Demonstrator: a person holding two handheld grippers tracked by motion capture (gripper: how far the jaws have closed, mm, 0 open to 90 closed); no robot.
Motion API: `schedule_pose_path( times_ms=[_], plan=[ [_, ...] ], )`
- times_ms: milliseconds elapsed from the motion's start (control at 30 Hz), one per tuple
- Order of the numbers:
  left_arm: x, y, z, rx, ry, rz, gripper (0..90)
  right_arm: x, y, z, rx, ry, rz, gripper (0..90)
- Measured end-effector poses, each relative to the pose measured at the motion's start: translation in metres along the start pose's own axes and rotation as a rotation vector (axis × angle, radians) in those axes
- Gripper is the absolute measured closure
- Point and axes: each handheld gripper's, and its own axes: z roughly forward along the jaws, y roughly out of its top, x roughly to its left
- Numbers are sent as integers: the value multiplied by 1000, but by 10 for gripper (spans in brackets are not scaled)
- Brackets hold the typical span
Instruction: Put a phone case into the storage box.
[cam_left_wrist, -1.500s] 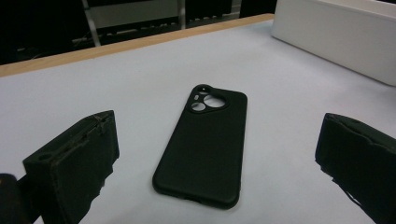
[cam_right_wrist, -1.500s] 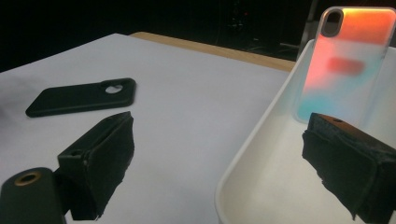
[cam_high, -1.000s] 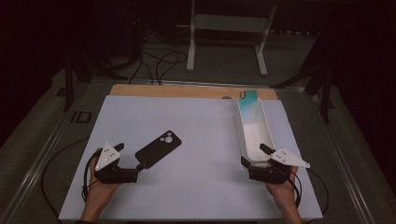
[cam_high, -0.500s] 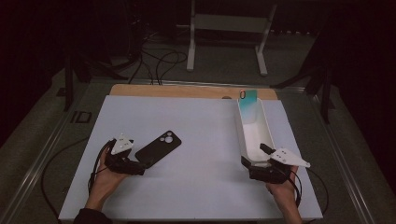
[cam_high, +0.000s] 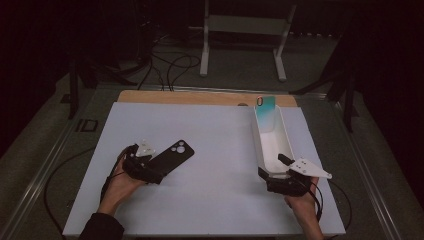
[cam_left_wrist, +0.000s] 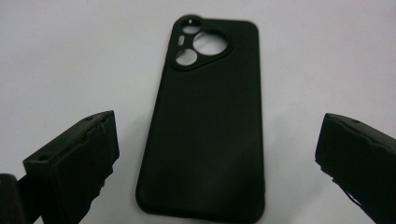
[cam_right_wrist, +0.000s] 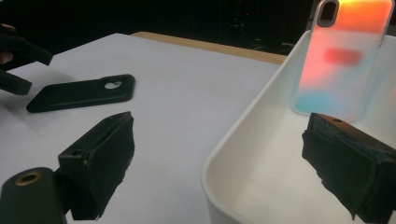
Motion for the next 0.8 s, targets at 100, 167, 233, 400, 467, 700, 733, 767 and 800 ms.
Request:
schedule_pose_path(
  times_ms=[100,167,233,400,467,700,733,767,800],
  plan=[
    [1,2,4,25,2,3,2,0,0,1,1,1,1,91],
    [3,4,7,42,3,7,2,0,0,1,1,2,2,91],
    [4,5,10,58,2,5,2,-1,0,1,-1,2,5,91],
    [5,6,20,102,11,15,2,-1,-1,0,0,5,6,91],
    [5,6,24,113,15,12,3,-1,-1,1,3,6,7,91],
    [8,6,33,163,13,6,19,1,-2,3,9,11,4,91],
    [9,6,34,170,6,4,21,1,-2,3,9,12,4,92],
    [9,6,34,170,6,4,23,1,-2,3,9,12,4,92],
    [9,6,35,176,1,3,23,1,-2,3,9,11,2,92]
  ],
)
